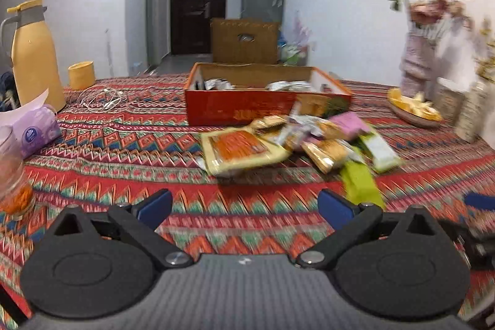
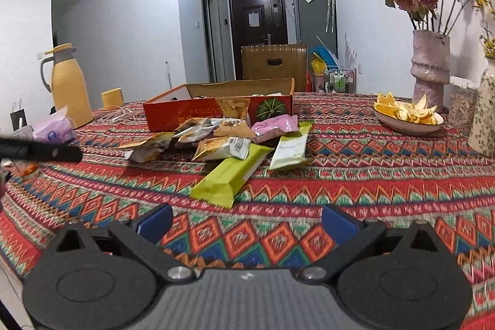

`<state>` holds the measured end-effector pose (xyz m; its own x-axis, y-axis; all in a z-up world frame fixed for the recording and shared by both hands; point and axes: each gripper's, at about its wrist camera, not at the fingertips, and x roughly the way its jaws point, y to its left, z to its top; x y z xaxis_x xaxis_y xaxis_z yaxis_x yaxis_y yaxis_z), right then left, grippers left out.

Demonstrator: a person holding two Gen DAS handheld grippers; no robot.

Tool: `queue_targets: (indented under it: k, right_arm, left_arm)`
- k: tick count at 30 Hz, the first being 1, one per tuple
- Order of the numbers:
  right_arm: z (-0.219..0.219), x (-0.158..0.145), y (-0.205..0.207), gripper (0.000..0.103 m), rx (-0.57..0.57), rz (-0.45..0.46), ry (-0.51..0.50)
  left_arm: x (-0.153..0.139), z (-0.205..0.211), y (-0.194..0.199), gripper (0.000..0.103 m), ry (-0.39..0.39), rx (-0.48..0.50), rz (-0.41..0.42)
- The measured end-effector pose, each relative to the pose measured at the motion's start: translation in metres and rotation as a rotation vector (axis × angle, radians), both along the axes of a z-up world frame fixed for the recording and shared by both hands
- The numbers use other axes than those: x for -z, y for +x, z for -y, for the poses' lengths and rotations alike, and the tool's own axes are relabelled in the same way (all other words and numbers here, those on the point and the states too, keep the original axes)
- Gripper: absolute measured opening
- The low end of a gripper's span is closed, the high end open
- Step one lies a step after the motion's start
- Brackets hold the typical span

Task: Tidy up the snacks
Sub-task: 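Reach the left tool to the orange-and-gold snack bag and close on it, then lift the orange bag with the left tool while the right tool grasps a cracker packet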

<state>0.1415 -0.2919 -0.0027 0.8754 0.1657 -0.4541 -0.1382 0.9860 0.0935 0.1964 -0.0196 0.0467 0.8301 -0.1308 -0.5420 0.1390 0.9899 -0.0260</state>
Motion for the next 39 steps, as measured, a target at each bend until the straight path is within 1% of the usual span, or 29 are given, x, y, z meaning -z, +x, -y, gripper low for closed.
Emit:
queue_targets:
  k: [3, 6, 8, 9, 10, 12, 13, 14, 15, 16, 17, 18, 19, 21, 23, 26, 28, 31, 33, 35, 36, 37, 39]
  right_arm:
    - [0.001, -0.006, 0.019, 0.103, -0.002, 0.009, -0.013]
    - [0.0, -0.011, 0.037, 0.103, 0.007, 0.012, -0.018]
    - [-0.002, -0.012, 0.046, 0.103, 0.008, 0.01, -0.02]
    - [-0.004, -0.013, 0.05, 0.103, 0.007, 0.008, -0.018]
    - [-0.006, -0.013, 0.053, 0.103, 0.006, 0.005, -0.018]
    - [-0.009, -0.011, 0.059, 0.103, 0.004, -0.005, -0.024]
    - [-0.01, -0.009, 0.061, 0.103, 0.004, -0.01, -0.029]
    - [-0.01, -0.008, 0.063, 0.103, 0.007, -0.018, -0.035]
    - [-0.01, -0.006, 0.066, 0.103, 0.013, -0.024, -0.04]
    - [-0.009, -0.004, 0.069, 0.103, 0.021, -0.032, -0.041]
    - [-0.008, -0.002, 0.072, 0.103, 0.028, -0.041, -0.039]
    - [-0.007, -0.001, 0.075, 0.102, 0.035, -0.05, -0.038]
    - [-0.007, 0.0, 0.078, 0.102, 0.039, -0.056, -0.04]
    - [-0.009, 0.0, 0.082, 0.102, 0.035, -0.058, -0.046]
    - [-0.014, -0.002, 0.086, 0.102, 0.025, -0.056, -0.048]
    - [-0.023, -0.003, 0.09, 0.102, -0.001, -0.054, -0.05]
    - [-0.031, -0.004, 0.092, 0.102, -0.023, -0.053, -0.054]
    - [-0.045, -0.004, 0.099, 0.102, -0.059, -0.056, -0.06]
    - [-0.058, -0.005, 0.104, 0.102, -0.087, -0.053, -0.068]
    - [-0.069, -0.008, 0.108, 0.102, -0.112, -0.044, -0.074]
    - [-0.075, -0.01, 0.11, 0.101, -0.125, -0.039, -0.073]
    - [-0.081, -0.012, 0.111, 0.101, -0.137, -0.032, -0.073]
    - [-0.092, -0.016, 0.112, 0.101, -0.153, -0.023, -0.079]
  left_arm:
    - [-0.007, -0.004, 0.055, 0.103, -0.039, -0.029, -0.042]
    - [-0.006, -0.003, 0.108, 0.103, -0.073, -0.041, -0.12]
    - [0.002, 0.001, 0.138, 0.103, -0.103, 0.006, -0.141]
    - [0.008, 0.004, 0.153, 0.102, -0.095, 0.024, -0.162]
    - [0.017, 0.007, 0.168, 0.101, -0.07, 0.016, -0.201]
    - [0.034, 0.013, 0.189, 0.096, -0.033, -0.003, -0.255]
    - [0.041, 0.014, 0.195, 0.089, -0.021, -0.012, -0.279]
    - [0.047, 0.014, 0.198, 0.085, -0.021, -0.014, -0.286]
    - [0.049, 0.013, 0.197, 0.08, -0.027, -0.017, -0.27]
    - [0.05, 0.013, 0.194, 0.062, -0.021, -0.015, -0.242]
    - [0.048, 0.015, 0.19, 0.048, -0.003, -0.002, -0.219]
    - [0.045, 0.016, 0.185, 0.04, 0.015, 0.009, -0.193]
    - [0.04, 0.016, 0.178, 0.026, 0.027, 0.027, -0.171]
    - [0.032, 0.014, 0.165, 0.017, 0.021, 0.054, -0.135]
    - [0.027, 0.005, 0.15, 0.014, -0.007, 0.065, -0.124]
    - [0.025, -0.015, 0.118, 0.014, -0.053, 0.063, -0.114]
    - [0.028, -0.03, 0.097, 0.014, -0.076, 0.055, -0.124]
    - [0.034, -0.046, 0.073, 0.015, -0.061, 0.083, -0.145]
    - [0.032, -0.053, 0.063, 0.027, -0.051, 0.087, -0.123]
    - [0.026, -0.06, 0.057, 0.074, -0.064, 0.095, -0.081]
    - [0.025, -0.062, 0.056, 0.082, -0.063, 0.096, -0.049]
    - [0.025, -0.061, 0.055, 0.086, -0.043, 0.089, -0.033]
    - [0.032, -0.057, 0.059, 0.086, 0.017, 0.07, -0.053]
